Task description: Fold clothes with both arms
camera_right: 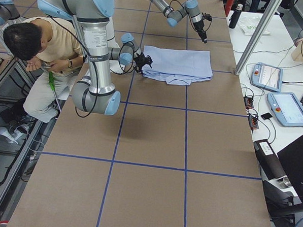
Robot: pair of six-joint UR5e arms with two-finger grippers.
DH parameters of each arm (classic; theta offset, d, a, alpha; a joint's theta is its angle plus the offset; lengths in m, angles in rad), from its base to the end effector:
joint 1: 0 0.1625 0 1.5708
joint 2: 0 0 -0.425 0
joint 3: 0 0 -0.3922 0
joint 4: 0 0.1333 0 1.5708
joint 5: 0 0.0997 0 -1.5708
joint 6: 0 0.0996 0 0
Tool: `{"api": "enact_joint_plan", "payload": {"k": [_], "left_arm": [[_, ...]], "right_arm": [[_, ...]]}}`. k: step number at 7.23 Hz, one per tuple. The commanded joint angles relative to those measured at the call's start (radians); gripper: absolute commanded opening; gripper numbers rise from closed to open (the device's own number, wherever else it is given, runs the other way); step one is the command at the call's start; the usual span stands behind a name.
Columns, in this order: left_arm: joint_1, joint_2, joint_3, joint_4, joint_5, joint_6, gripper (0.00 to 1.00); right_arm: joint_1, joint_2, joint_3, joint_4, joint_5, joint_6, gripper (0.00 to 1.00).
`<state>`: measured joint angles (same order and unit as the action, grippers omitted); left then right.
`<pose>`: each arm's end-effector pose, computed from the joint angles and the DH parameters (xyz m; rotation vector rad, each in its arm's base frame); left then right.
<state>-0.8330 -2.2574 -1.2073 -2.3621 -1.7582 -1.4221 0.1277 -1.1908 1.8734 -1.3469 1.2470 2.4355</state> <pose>0.4351 -0.6492 0.3203 0.3804 1.0713 -0.5058 -0.5719 -0.2398 0.2895 -0.0448 -0.9964 1.0601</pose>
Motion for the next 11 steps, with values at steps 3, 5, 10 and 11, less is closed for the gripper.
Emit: {"api": "enact_joint_plan", "payload": {"k": [3,5,10,11], "left_arm": [[0.002,0.001,0.0,0.0,0.0,0.0,0.55],[0.002,0.001,0.0,0.001,0.0,-0.001,0.55],[0.002,0.001,0.0,0.001,0.0,-0.001,0.55],[0.002,0.001,0.0,0.001,0.0,-0.001,0.55]], "right_arm": [[-0.003,0.02,-0.008,0.0,0.003,0.02,0.09],[-0.01,0.019,-0.003,0.0,0.003,0.02,0.11],[-0.023,0.017,0.003,0.0,-0.005,0.02,0.62],[-0.025,0.02,0.003,0.0,-0.005,0.023,0.49]]}}
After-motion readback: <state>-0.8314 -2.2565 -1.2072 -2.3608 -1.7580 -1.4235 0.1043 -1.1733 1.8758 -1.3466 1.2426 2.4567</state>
